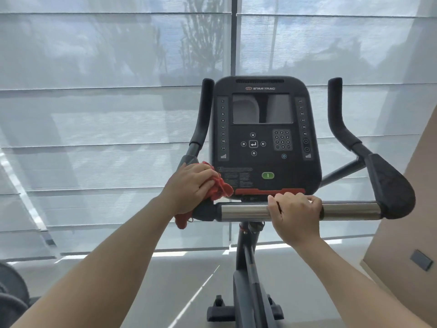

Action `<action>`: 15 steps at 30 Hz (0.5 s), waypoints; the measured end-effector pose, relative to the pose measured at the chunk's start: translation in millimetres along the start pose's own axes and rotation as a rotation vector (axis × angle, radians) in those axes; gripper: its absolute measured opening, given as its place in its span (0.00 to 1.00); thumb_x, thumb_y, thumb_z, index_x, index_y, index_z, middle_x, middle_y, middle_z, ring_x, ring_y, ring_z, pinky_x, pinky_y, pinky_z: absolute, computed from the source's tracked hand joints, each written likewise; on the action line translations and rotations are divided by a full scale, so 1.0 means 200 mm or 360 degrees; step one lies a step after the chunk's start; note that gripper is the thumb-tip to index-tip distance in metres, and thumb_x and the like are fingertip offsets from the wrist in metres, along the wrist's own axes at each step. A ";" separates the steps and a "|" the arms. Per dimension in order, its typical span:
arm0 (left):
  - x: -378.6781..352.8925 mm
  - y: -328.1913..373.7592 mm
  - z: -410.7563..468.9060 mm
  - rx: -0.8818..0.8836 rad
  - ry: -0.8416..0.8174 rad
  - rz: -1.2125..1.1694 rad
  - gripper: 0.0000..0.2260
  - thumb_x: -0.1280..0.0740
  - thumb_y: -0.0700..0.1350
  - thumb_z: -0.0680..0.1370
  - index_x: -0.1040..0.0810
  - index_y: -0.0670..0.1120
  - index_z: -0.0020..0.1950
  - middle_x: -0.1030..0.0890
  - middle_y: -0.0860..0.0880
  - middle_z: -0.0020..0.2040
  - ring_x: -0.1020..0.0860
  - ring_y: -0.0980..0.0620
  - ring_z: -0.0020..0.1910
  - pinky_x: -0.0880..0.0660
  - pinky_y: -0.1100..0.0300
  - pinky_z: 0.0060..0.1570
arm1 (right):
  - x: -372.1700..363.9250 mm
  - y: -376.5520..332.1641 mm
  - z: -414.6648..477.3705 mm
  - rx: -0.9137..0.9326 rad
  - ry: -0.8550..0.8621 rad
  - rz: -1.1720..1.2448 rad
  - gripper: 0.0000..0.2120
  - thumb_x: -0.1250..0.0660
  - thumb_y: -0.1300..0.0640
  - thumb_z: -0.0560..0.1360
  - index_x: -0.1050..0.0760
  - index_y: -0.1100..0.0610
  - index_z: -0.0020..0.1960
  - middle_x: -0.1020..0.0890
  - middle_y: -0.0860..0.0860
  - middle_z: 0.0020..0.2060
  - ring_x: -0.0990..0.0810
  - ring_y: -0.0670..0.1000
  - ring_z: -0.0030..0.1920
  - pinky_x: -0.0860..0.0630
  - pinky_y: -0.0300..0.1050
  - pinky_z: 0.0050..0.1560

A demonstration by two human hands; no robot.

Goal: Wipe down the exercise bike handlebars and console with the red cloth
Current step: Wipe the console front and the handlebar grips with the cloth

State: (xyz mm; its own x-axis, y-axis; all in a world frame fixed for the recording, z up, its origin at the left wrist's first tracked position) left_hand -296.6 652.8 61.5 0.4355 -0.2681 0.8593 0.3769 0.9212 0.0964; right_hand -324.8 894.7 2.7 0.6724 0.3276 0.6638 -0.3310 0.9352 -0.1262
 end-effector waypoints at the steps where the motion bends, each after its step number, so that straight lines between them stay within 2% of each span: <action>1: 0.00 0.00 0.01 0.0033 -0.0010 0.0019 0.13 0.46 0.52 0.79 0.24 0.54 0.58 0.24 0.57 0.58 0.28 0.54 0.59 0.35 0.49 0.63 | 0.00 0.00 0.00 -0.0002 0.0005 -0.0006 0.22 0.54 0.44 0.77 0.35 0.52 0.29 0.31 0.46 0.26 0.32 0.49 0.29 0.34 0.49 0.47; 4: -0.01 0.01 0.01 0.0103 -0.0017 0.0065 0.13 0.46 0.53 0.79 0.25 0.54 0.56 0.24 0.56 0.57 0.28 0.53 0.59 0.35 0.49 0.64 | -0.01 0.00 0.00 -0.0010 0.0019 -0.0015 0.22 0.53 0.44 0.77 0.34 0.52 0.29 0.29 0.46 0.25 0.31 0.49 0.29 0.33 0.49 0.47; 8: -0.02 0.05 0.02 0.0148 -0.0058 0.0088 0.10 0.44 0.49 0.79 0.23 0.50 0.49 0.22 0.54 0.49 0.28 0.51 0.54 0.33 0.56 0.58 | -0.02 0.01 0.00 -0.0014 -0.0036 -0.0031 0.22 0.50 0.45 0.77 0.32 0.52 0.29 0.27 0.47 0.26 0.29 0.49 0.30 0.32 0.51 0.48; 12: -0.03 0.09 0.02 0.0149 -0.0263 -0.0007 0.11 0.44 0.49 0.80 0.22 0.50 0.50 0.22 0.54 0.50 0.29 0.52 0.55 0.34 0.55 0.60 | -0.02 0.01 0.00 -0.0009 -0.0081 -0.0041 0.22 0.51 0.44 0.77 0.32 0.52 0.29 0.26 0.46 0.27 0.28 0.49 0.31 0.31 0.51 0.48; 15: -0.03 0.12 -0.03 0.0176 -0.0200 -0.0103 0.11 0.44 0.48 0.80 0.22 0.50 0.50 0.21 0.54 0.50 0.28 0.52 0.54 0.33 0.55 0.59 | -0.01 0.01 0.00 -0.0002 -0.0098 -0.0019 0.22 0.52 0.43 0.77 0.33 0.51 0.30 0.26 0.46 0.27 0.29 0.49 0.31 0.32 0.51 0.49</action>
State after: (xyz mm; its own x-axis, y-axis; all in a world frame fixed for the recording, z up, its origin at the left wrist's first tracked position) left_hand -285.2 673.8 56.2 0.3053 -0.2968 0.9048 0.3055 0.9305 0.2021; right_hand -327.4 895.1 1.6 0.6341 0.3077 0.7094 -0.3224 0.9391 -0.1191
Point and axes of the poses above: each hand's wrist, its own z-axis towards the middle knuckle, its own x-axis out of the back of the hand, y = z × x, the point moved 4 cm from there along z, towards the middle knuckle
